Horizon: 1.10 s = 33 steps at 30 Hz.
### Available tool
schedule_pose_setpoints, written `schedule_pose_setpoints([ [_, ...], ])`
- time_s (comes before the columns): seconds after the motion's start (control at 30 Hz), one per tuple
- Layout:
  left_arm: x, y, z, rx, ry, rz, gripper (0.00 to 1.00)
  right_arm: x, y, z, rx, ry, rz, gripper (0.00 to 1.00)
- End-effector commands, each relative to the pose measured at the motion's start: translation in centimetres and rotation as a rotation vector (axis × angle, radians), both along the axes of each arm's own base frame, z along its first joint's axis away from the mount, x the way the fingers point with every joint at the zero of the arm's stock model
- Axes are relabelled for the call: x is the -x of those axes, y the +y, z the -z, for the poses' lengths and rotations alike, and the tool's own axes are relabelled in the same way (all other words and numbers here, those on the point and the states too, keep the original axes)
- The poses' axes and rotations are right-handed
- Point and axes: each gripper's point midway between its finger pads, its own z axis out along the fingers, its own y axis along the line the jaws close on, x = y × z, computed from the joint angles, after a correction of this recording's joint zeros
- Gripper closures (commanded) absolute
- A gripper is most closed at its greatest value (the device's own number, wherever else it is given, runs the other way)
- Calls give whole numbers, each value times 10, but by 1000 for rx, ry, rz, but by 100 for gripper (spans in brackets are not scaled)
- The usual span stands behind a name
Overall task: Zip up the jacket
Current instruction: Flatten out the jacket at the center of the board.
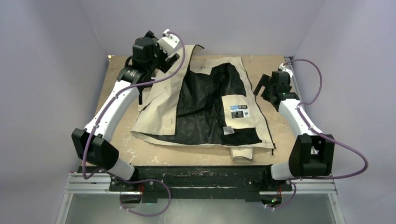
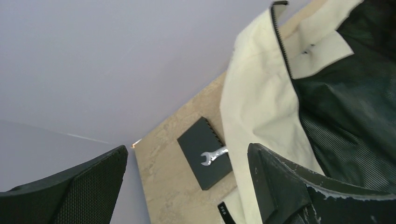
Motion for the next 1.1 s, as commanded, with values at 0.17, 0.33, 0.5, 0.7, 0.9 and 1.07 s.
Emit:
schedule_pose_setpoints([
  [0.17,51,-29,45,34,124,133,1,23,-18,59,-197,73,109,1],
  [0.33,56,-26,38,42,106,128,1,40,-31,95,-329,113,179,1],
  [0.5,58,-27,29,61,92,134,1,53,-23,111,-391,129,161,2],
  [0.7,57,-24,20,76,67,110,1,71,-4,126,-470,153,125,33],
  [0.9,60,-28,18,102,80,130,1,75,4,91,-488,75,78,71],
  [1.07,70,-43,20,132,113,199,1,77,7,31,-460,-56,29,92],
])
